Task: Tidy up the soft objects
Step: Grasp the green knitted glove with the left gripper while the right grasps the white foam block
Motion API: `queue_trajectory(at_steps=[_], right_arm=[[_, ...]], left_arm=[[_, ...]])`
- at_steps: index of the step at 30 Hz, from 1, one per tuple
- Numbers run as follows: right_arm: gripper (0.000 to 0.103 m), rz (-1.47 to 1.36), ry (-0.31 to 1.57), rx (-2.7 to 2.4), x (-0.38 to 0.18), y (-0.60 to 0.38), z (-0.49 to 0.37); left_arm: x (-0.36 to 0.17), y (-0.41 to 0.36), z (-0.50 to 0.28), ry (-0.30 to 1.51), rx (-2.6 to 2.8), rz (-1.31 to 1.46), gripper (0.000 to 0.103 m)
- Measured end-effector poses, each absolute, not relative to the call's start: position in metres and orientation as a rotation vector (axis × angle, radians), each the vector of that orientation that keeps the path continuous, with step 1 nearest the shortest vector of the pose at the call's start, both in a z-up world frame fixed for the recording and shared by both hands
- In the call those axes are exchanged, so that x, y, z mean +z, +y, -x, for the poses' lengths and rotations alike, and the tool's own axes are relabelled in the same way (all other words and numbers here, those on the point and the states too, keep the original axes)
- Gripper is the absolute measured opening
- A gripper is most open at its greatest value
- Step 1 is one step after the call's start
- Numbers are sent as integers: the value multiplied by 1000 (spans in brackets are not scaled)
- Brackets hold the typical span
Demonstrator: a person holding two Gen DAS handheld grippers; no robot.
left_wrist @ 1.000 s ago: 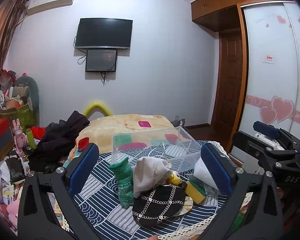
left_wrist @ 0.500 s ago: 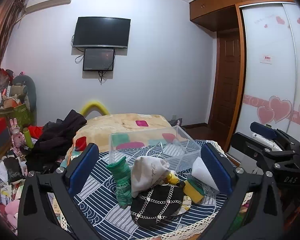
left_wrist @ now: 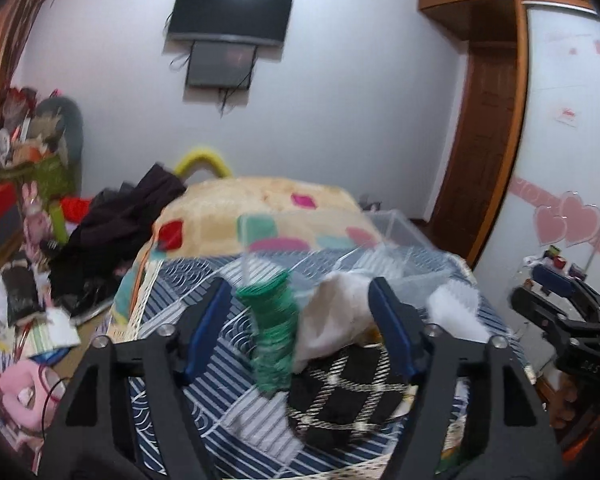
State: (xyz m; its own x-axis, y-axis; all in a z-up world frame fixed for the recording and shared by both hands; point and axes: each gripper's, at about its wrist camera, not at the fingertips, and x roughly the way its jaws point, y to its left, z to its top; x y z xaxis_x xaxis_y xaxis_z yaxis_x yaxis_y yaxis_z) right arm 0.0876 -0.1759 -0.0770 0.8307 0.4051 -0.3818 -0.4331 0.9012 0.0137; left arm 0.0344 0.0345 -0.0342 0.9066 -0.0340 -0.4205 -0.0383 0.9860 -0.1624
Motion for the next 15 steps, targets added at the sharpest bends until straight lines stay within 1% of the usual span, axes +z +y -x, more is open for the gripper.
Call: queue_trajectory(at_steps=[3, 8, 15], right_arm=[[88, 94, 436, 440, -89, -180, -93], [88, 118, 522, 436, -109, -186, -104], [90, 123, 591, 452, -120, -183, -127]], left_arm=[[-51, 48, -50, 496, 37, 188, 53], [-79, 70, -73, 585, 35, 241, 45], [-102, 65, -98, 653, -1, 230, 45]])
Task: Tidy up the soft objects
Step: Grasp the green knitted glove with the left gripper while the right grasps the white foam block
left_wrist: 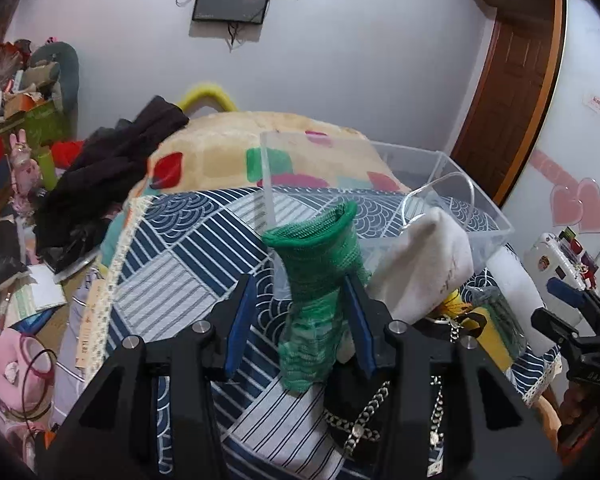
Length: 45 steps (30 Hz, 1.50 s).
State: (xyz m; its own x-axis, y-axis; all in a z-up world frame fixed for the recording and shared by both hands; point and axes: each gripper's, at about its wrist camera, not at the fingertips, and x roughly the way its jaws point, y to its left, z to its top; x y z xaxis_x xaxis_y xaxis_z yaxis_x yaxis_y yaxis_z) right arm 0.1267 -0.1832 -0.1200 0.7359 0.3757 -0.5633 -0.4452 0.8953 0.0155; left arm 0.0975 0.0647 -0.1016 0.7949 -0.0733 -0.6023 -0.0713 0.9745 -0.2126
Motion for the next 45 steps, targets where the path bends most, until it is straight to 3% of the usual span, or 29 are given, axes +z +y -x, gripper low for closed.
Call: queue_trajectory(at_steps=[2, 5, 9, 12, 14, 16, 24, 29, 45], right_arm=[[93, 120, 616, 466, -124, -184, -133], [93, 112, 654, 480, -132, -186, -142], [95, 92, 677, 515, -135, -188, -149], [93, 80, 700, 519, -137, -190, -153], [76, 76, 702, 513, -137, -193, -149], [72, 63, 702, 508, -136, -198, -145], [39, 50, 643, 511, -114, -209, -128], [34, 84, 593, 496, -102, -206, -119], [34, 87, 406, 534, -46, -171, -136]], left_arm=[[-103, 64, -102, 661, -7, 236, 43], [-106, 65, -109, 661, -28, 251, 26], [-107, 62, -110, 660, -53, 258, 12], [-105, 58, -103, 645, -55, 246, 8], [-103, 59, -99, 637, -51, 248, 7], [-101, 60, -95, 626, -39, 243, 6], [-79, 73, -74, 560, -3, 259, 5], [-63, 73, -63, 518, -1, 251, 5], [-10, 62, -58, 386, -25, 179, 5]])
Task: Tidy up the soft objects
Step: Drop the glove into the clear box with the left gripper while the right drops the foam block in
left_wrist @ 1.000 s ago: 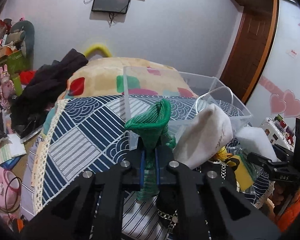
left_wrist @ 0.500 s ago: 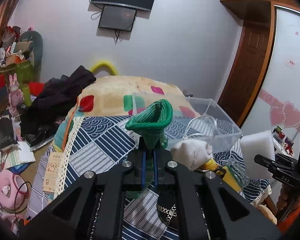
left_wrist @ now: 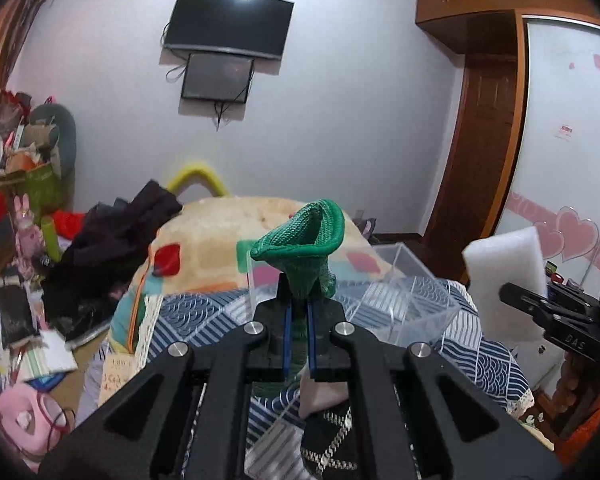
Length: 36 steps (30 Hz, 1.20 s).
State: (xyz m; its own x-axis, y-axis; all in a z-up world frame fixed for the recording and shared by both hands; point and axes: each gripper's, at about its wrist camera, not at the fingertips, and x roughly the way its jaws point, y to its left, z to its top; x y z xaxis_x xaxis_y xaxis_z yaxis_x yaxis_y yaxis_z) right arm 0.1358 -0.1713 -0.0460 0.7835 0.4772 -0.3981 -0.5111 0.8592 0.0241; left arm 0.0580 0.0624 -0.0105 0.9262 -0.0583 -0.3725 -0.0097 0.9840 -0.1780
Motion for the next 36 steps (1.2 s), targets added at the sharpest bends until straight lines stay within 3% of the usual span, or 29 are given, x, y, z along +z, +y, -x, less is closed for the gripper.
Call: queue_trajectory(at_steps=[8, 30, 31, 33, 34, 35, 36], right_arm=[[34, 79, 406, 526, -43, -146, -169], [34, 322, 634, 452, -94, -87, -226], [36, 322, 637, 460, -93, -86, -227], [50, 310, 636, 479, -91, -87, -224], [64, 302, 633, 489, -88, -86, -226], [70, 292, 625, 503, -86, -88, -224], [70, 285, 611, 510, -84, -89, -220]], left_arm=[[-1, 57, -94, 379, -30, 144, 5], [-78, 60, -191, 675, -109, 174, 6], [-79, 60, -192, 680, -103, 174, 6], [-81, 61, -192, 689, -104, 178, 9], [-81, 62, -191, 693, -115, 190, 9], [-81, 63, -190, 697, -121, 200, 9], [-80, 64, -189, 697, -125, 207, 10]])
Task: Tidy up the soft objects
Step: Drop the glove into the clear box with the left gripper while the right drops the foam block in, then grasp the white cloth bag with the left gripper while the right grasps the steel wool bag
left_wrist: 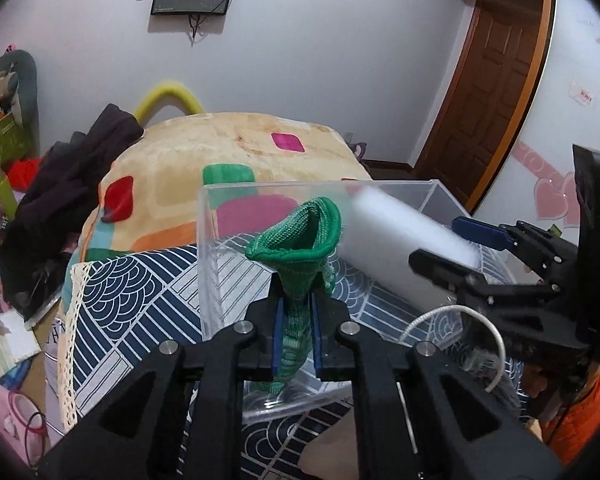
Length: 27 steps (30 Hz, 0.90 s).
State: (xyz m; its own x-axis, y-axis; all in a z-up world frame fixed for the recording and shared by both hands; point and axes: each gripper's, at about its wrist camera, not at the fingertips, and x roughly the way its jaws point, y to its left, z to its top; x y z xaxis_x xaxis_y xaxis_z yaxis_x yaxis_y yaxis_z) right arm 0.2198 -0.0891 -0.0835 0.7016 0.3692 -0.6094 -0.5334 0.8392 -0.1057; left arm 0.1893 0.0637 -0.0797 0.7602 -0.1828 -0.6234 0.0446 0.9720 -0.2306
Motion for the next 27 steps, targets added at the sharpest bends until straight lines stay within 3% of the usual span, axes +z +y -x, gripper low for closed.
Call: queue_trajectory(at_steps=[4, 9, 27], right_arm=[[70, 267, 585, 525, -74, -90, -214], [71, 229, 537, 533, -59, -100, -199], [82, 137, 439, 513, -50, -140, -149]], left_arm=[[-72, 65, -181, 680, -117, 210, 18], [-55, 65, -164, 629, -107, 194, 43], [-32, 50, -93, 522, -60, 137, 87]])
